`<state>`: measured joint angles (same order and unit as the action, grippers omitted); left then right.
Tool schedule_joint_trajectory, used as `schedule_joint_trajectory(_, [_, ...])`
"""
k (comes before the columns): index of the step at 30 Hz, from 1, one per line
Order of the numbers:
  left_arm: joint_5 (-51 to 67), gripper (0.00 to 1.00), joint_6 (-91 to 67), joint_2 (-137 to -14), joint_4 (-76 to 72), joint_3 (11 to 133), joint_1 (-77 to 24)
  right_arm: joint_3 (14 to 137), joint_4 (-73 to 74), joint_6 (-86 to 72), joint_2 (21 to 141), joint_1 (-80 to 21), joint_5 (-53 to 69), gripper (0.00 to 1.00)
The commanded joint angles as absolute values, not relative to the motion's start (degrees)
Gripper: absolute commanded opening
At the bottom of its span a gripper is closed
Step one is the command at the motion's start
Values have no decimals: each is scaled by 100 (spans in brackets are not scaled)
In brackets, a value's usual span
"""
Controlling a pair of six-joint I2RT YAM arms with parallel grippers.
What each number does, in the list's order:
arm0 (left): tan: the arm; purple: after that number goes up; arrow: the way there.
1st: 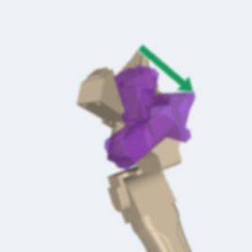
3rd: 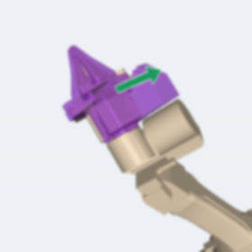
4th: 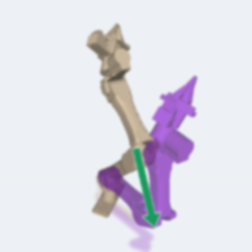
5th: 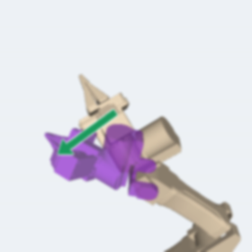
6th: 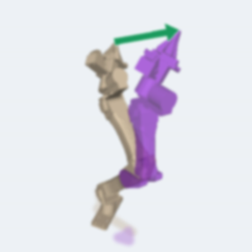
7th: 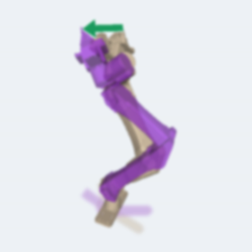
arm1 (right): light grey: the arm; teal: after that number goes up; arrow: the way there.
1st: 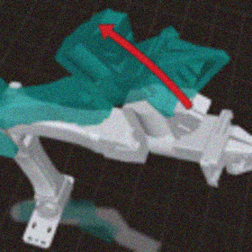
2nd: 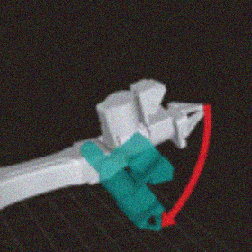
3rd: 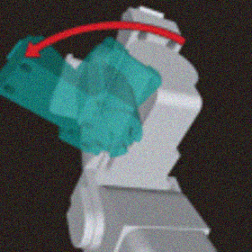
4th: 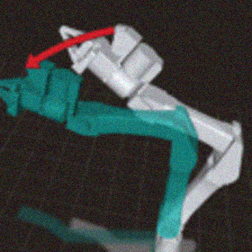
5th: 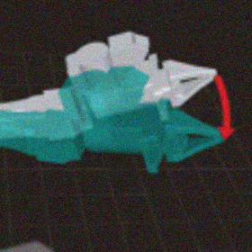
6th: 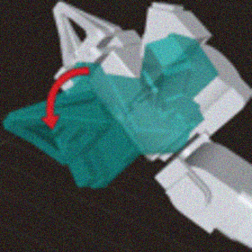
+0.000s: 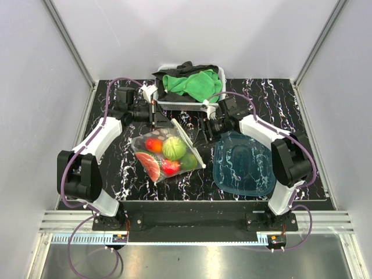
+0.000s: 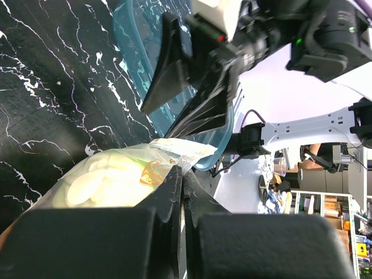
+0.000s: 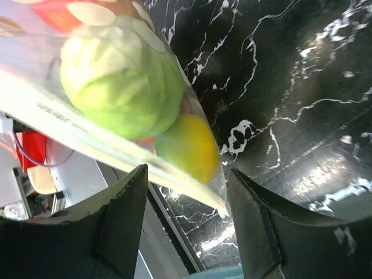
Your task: Open the zip-top bag and remove the fake food
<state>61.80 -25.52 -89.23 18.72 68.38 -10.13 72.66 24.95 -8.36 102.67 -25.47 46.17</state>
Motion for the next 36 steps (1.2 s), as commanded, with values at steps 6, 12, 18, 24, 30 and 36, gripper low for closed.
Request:
schedule_joint_trajectory(6, [6452,0,-2549,-8728,1670,6970,-1028,7734,2189,-852,10652,-3015,4886,49])
schedule_joint_trajectory(12, [4060,62,-2241,-8475,2801,7365,-1151,7664,2188,-1430,10223,-3006,4843,0])
schedule_joint_trajectory(18, [1289,86,-2249,-7622,3496,7392,-2301,7524,2031,-2380,9757,-3050,4686,0])
schedule_joint_trajectory(24, [-277,81,-3243,-7549,4183,7260,-3268,7409,1951,-2575,9633,-3129,4649,0])
schedule_joint_trajectory(30, [-1226,77,-3577,-7857,4945,7873,-3805,7339,1925,-2663,9519,-3261,4474,0])
schedule_joint_trajectory(36, [-2457,93,-3892,-7297,5518,8016,-4209,7163,1890,-2751,9335,-3296,4386,0])
